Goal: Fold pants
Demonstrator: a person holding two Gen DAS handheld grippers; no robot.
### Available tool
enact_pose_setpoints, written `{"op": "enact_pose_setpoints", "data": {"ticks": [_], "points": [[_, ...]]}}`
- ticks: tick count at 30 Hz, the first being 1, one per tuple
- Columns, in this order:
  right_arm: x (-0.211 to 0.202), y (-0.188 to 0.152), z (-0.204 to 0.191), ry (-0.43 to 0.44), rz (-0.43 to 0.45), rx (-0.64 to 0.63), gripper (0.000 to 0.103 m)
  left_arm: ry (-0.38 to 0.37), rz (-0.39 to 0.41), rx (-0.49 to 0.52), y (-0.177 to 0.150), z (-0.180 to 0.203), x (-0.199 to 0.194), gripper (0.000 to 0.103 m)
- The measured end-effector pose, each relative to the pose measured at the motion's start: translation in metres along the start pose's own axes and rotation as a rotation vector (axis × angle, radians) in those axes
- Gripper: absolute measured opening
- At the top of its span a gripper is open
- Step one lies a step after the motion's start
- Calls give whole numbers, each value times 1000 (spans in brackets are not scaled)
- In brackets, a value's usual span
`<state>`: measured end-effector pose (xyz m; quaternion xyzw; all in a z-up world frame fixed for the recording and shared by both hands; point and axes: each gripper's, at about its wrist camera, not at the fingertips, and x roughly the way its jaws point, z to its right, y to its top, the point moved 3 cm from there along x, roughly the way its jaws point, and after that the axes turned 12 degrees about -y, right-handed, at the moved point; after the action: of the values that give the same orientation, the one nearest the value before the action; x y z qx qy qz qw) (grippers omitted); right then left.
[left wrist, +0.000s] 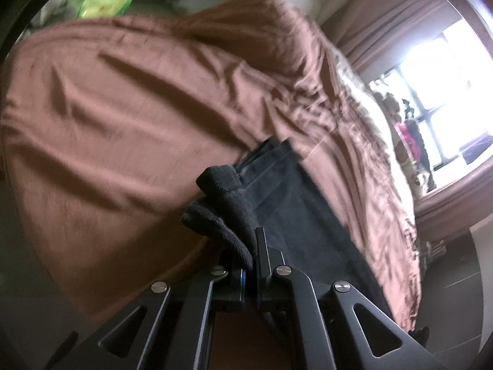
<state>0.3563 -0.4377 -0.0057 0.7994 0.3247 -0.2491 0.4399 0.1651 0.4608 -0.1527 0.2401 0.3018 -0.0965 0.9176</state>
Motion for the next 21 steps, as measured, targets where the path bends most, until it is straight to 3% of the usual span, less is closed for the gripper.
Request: {"op": "enact_pose_setpoints", "data": {"ticks": [3, 6, 14, 16, 21], "points": [[17, -9, 11, 3, -20, 22, 14, 72, -59, -35, -12, -23, 11, 13], [27, -18, 20, -12, -46, 31, 20, 60, -50, -53, -16, -35, 2, 26], [16, -40, 33, -95, -124, -29, 45, 129, -30, 5, -9, -41, -43, 29], [9, -43, 39, -130, -121, -22, 59, 141, -9, 3, -5, -43, -56, 29], [-14, -43, 49, -176, -84, -7, 59, 151, 5, 29, 6, -31, -68, 30]]}}
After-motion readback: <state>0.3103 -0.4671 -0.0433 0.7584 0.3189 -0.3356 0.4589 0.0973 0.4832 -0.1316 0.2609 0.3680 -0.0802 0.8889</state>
